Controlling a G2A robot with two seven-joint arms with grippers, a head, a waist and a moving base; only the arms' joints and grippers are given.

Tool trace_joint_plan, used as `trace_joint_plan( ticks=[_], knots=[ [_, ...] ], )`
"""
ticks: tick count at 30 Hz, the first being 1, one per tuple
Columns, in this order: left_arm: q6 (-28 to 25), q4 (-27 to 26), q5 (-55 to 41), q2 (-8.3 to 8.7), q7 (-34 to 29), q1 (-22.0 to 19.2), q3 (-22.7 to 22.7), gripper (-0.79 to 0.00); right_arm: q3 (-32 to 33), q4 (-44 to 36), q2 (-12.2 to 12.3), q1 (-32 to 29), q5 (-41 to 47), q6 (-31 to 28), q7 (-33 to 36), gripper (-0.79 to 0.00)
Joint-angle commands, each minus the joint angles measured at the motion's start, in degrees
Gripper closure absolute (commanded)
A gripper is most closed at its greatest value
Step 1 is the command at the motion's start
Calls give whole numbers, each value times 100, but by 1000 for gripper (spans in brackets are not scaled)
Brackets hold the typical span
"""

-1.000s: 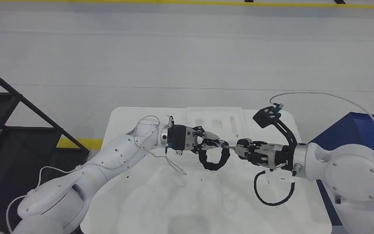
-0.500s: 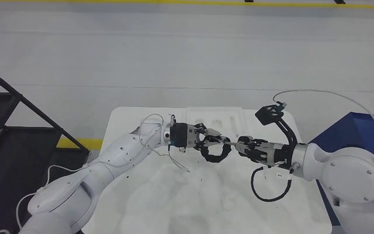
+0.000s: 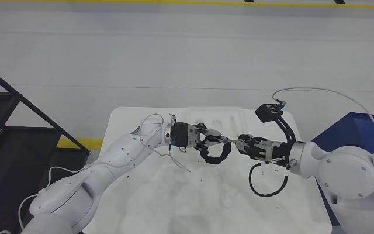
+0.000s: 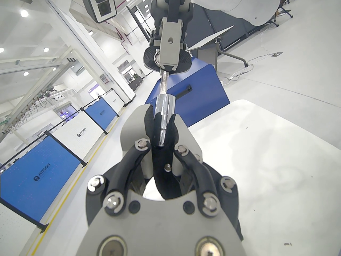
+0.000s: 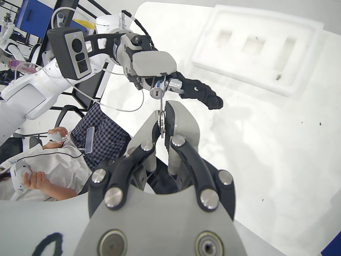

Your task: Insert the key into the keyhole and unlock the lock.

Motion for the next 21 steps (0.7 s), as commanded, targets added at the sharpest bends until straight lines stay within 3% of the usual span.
trace_joint_plan(
  ticks=[1,21],
  knots=[
    [-4,0,15,-4,-28,13,-29,0,-9,12,2,12,16,4,-1,0],
    [-148,-84,255,-8,-141,121,-327,0,-190,117,30,155,-53,133,10,0]
  ],
)
